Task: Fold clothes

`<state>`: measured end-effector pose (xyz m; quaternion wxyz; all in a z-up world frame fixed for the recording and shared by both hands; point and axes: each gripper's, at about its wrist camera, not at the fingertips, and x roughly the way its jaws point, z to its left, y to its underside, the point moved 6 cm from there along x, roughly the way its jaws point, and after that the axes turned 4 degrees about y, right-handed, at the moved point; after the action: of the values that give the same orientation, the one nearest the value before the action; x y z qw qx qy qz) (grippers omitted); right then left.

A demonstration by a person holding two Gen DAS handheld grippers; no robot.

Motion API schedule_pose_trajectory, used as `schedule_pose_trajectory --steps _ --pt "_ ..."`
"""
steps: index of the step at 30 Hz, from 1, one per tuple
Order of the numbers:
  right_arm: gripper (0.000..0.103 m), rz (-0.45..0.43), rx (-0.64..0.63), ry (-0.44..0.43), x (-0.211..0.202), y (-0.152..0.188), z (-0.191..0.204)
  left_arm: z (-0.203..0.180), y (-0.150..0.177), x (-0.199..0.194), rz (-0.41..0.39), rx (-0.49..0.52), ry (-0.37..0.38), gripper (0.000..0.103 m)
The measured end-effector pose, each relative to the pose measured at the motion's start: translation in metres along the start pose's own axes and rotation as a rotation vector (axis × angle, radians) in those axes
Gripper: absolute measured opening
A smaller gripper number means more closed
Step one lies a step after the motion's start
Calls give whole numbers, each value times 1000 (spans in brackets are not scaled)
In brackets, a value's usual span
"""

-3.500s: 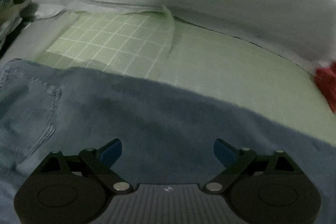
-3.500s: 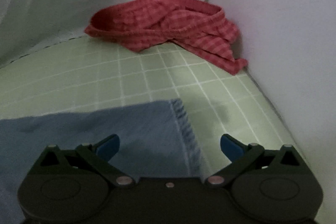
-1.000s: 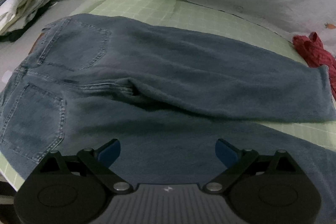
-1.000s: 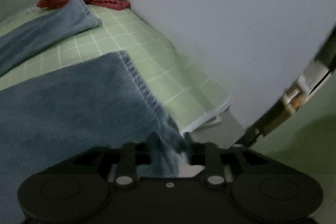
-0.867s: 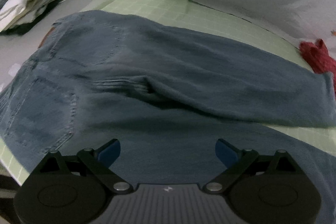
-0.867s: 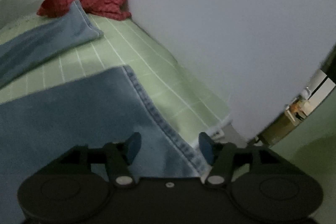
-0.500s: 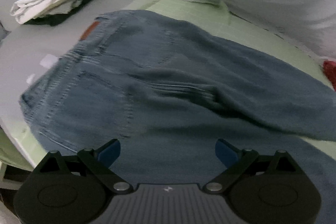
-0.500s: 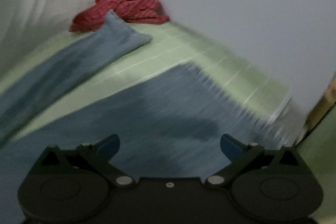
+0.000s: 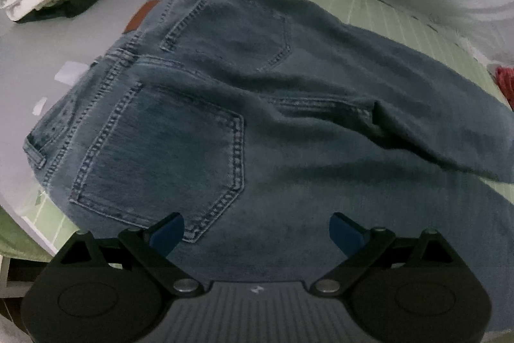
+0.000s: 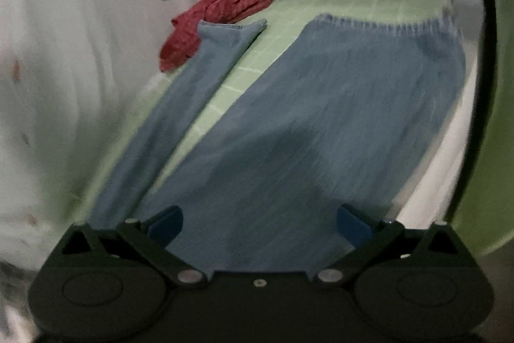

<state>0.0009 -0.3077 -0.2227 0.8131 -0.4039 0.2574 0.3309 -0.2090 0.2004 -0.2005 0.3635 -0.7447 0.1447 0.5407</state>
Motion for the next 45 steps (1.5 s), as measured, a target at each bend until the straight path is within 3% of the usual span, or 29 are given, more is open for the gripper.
schedule_pose_trajectory --steps 9,21,27,31,36,40,45 --pt "103 80 301 -175 -9 28 -9 -3 11 14 75 71 21 97" --pt "103 42 406 -196 0 26 -1 5 11 11 79 92 33 97" --pt "103 22 458 -206 4 26 3 45 -1 0 12 -30 3 97" --pt "103 8 321 -89 6 16 15 85 -9 -7 -38 -121 -55 95" --pt "103 9 328 -50 10 16 16 130 -11 -7 -59 -254 -68 84" --pt "103 4 325 -26 9 20 16 152 -10 -4 -70 -340 -75 83" --pt "103 -17 333 11 7 18 11 162 -10 3 -73 -344 -94 84"
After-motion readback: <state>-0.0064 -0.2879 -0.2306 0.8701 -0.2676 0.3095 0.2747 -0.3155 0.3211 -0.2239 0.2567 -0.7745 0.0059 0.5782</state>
